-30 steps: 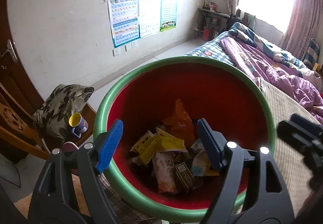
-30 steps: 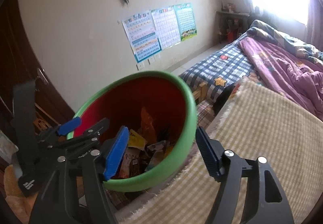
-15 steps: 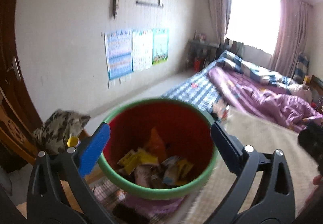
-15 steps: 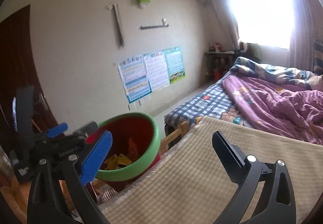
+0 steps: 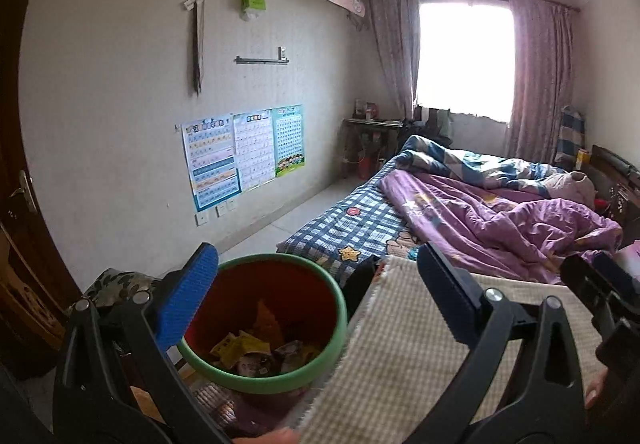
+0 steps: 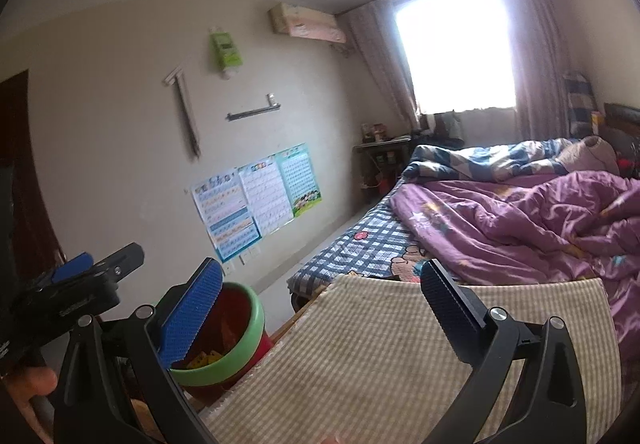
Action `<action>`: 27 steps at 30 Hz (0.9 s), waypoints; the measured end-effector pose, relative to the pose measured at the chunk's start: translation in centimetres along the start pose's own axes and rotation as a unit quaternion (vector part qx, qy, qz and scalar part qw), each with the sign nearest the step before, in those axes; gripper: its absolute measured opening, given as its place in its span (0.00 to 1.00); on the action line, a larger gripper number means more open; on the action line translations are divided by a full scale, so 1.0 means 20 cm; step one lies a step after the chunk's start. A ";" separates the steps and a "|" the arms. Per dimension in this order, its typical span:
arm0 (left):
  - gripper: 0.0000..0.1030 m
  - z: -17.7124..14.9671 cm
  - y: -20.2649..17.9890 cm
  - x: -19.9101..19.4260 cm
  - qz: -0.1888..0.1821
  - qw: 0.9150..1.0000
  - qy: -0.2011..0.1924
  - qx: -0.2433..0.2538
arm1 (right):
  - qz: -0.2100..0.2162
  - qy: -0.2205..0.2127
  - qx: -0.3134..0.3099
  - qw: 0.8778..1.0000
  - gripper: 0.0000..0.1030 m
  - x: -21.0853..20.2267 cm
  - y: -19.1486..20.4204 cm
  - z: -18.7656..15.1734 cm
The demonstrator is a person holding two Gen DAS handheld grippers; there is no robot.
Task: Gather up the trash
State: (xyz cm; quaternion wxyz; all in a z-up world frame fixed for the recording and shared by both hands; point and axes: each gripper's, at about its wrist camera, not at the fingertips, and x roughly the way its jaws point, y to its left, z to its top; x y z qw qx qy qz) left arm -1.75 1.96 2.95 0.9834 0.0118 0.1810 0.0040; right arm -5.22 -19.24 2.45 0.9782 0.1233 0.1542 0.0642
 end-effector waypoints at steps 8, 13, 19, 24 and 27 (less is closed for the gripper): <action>0.95 0.02 -0.04 -0.06 -0.008 1.000 0.004 -0.004 | -0.019 -0.006 0.005 1.000 0.94 -0.07 -0.05 0.01; 0.95 0.02 -0.05 -0.08 -0.006 1.000 0.013 -0.010 | -0.011 -0.003 0.003 1.000 0.94 -0.09 -0.06 0.01; 0.95 0.01 -0.05 -0.10 0.005 1.000 0.019 -0.012 | 0.008 0.008 -0.001 1.000 0.94 -0.10 -0.03 0.00; 0.95 0.01 -0.05 -0.11 0.011 1.000 0.020 -0.019 | 0.023 0.015 -0.003 1.000 0.94 -0.09 -0.01 0.00; 0.95 0.01 -0.06 -0.11 0.009 1.000 0.020 -0.022 | 0.025 0.017 -0.001 1.000 0.94 -0.10 -0.02 0.00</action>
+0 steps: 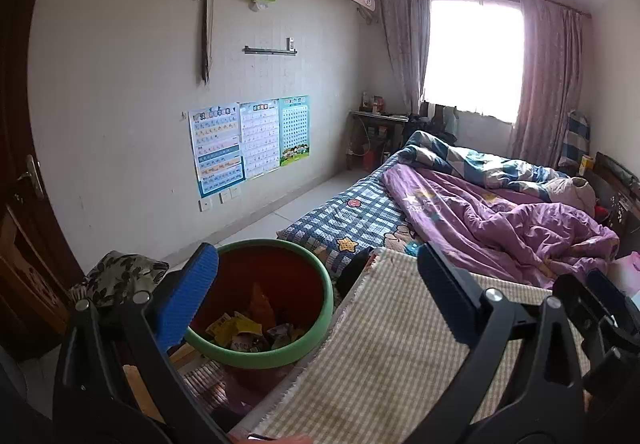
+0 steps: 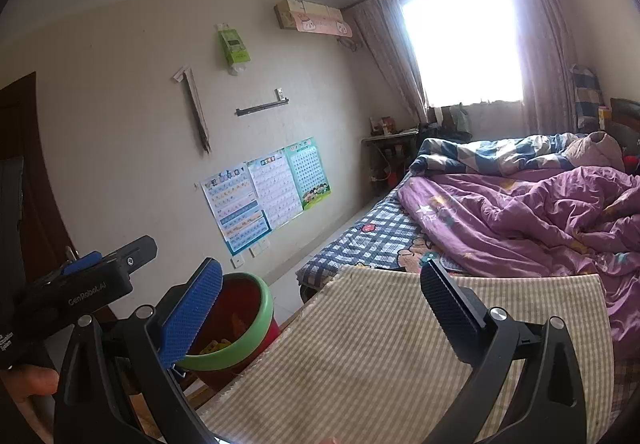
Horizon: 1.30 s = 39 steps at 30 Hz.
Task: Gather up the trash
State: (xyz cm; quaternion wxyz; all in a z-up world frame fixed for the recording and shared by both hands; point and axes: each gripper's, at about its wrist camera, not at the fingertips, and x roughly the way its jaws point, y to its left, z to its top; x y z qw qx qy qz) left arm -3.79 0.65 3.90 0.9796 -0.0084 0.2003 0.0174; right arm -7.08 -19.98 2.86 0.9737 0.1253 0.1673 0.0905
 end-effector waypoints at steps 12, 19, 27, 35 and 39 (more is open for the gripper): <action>0.95 0.00 -0.05 0.02 -0.009 1.000 0.011 0.013 | -0.007 0.006 0.006 1.000 0.94 0.00 -0.03 -0.01; 0.95 -0.01 -0.04 0.04 -0.003 1.000 0.013 0.019 | -0.005 0.011 0.003 1.000 0.94 0.02 -0.01 -0.01; 0.95 -0.02 -0.05 0.05 -0.002 1.000 0.017 0.021 | -0.007 0.016 0.003 1.000 0.94 0.04 0.00 -0.02; 0.95 -0.02 -0.04 0.07 0.003 0.999 0.020 0.024 | -0.007 0.018 0.002 1.000 0.94 0.05 0.00 -0.03; 0.95 -0.02 -0.03 0.07 0.001 1.000 0.021 0.022 | -0.007 0.021 0.001 1.000 0.94 0.06 -0.01 -0.05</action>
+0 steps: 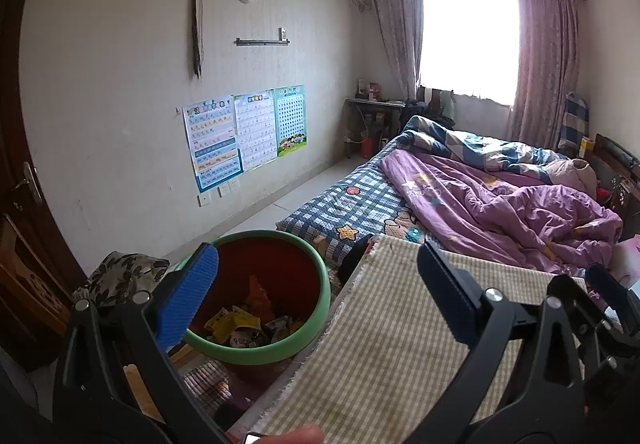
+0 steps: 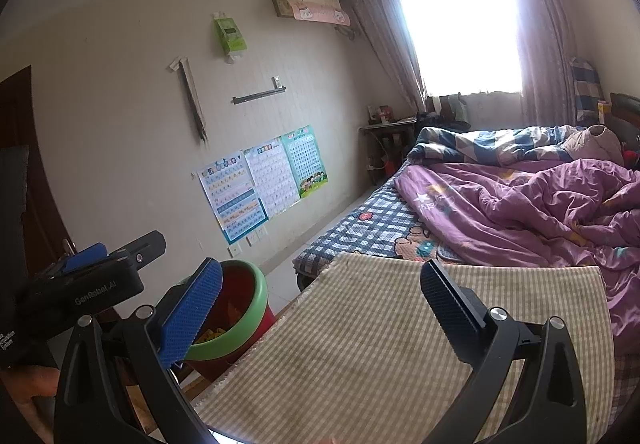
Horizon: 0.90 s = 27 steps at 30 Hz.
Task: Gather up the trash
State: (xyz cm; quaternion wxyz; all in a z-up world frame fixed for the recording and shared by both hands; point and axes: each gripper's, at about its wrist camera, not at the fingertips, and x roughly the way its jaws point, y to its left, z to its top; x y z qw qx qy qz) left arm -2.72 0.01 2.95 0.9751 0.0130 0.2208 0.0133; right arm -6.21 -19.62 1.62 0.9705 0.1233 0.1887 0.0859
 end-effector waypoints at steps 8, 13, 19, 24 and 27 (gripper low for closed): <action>0.95 0.00 0.00 0.00 -0.002 1.000 0.002 -0.001 | -0.001 0.005 0.000 1.000 0.94 0.01 -0.01 -0.01; 0.95 0.00 0.01 0.01 -0.003 1.000 0.004 -0.002 | -0.002 0.007 0.000 1.000 0.94 0.02 -0.01 -0.02; 0.95 -0.02 0.02 0.03 -0.016 1.000 0.006 0.001 | -0.007 0.019 -0.003 1.000 0.94 0.04 -0.03 -0.04; 0.95 -0.06 0.04 0.07 -0.033 0.999 0.023 0.002 | -0.060 0.072 0.009 0.996 0.93 0.10 -0.21 -0.16; 0.95 -0.11 0.08 0.11 -0.034 0.998 0.048 0.001 | -0.144 0.113 0.023 0.983 0.93 0.13 -0.45 -0.29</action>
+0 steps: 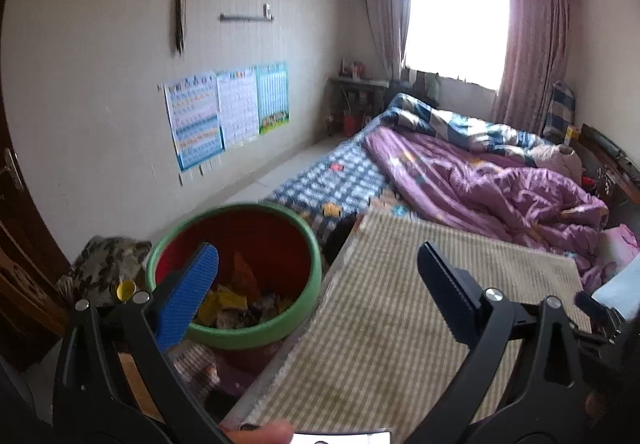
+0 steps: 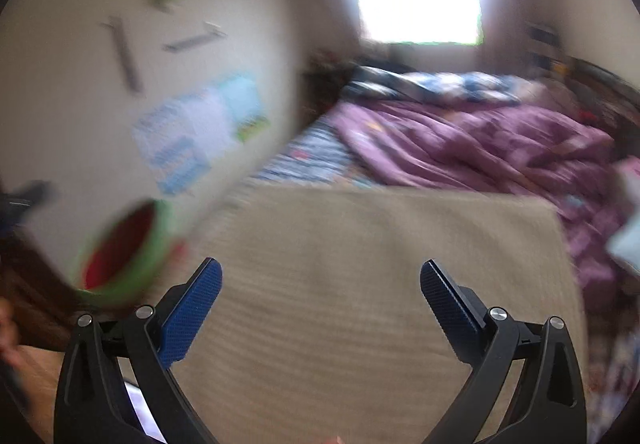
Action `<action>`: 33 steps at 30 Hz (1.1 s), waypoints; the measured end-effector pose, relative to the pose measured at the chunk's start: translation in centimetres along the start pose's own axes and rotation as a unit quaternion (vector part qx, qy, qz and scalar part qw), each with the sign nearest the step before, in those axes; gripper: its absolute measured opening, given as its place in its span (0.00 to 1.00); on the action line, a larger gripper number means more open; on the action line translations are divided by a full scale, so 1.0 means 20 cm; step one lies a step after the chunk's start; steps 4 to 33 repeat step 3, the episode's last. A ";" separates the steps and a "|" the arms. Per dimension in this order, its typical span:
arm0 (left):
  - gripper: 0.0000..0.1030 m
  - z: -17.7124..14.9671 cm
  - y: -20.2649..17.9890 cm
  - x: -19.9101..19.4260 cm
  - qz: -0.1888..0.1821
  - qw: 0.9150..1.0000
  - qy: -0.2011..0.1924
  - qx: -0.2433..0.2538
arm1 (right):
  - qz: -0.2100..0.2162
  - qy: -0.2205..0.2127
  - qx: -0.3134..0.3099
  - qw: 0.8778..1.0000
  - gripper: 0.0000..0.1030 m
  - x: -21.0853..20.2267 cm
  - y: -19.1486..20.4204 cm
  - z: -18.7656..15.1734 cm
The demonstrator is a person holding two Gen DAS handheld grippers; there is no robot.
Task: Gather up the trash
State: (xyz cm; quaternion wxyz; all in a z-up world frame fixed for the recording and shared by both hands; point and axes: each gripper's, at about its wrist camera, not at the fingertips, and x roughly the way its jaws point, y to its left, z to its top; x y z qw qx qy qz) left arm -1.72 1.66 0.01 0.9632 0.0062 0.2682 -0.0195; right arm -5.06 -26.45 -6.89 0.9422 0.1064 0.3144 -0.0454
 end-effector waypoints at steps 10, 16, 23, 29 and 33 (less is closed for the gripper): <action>0.95 -0.04 0.03 0.03 0.018 1.000 0.010 0.009 | -0.097 0.026 0.010 0.995 0.93 0.10 -0.24 -0.10; 0.95 -0.04 0.03 0.03 0.018 1.000 0.010 0.009 | -0.097 0.026 0.010 0.995 0.93 0.10 -0.24 -0.10; 0.95 -0.04 0.03 0.03 0.018 1.000 0.010 0.009 | -0.097 0.026 0.010 0.995 0.93 0.10 -0.24 -0.10; 0.95 -0.04 0.03 0.03 0.018 1.000 0.010 0.009 | -0.097 0.026 0.010 0.995 0.93 0.10 -0.24 -0.10; 0.95 -0.04 0.03 0.03 0.018 1.000 0.010 0.009 | -0.097 0.026 0.010 0.995 0.93 0.10 -0.24 -0.10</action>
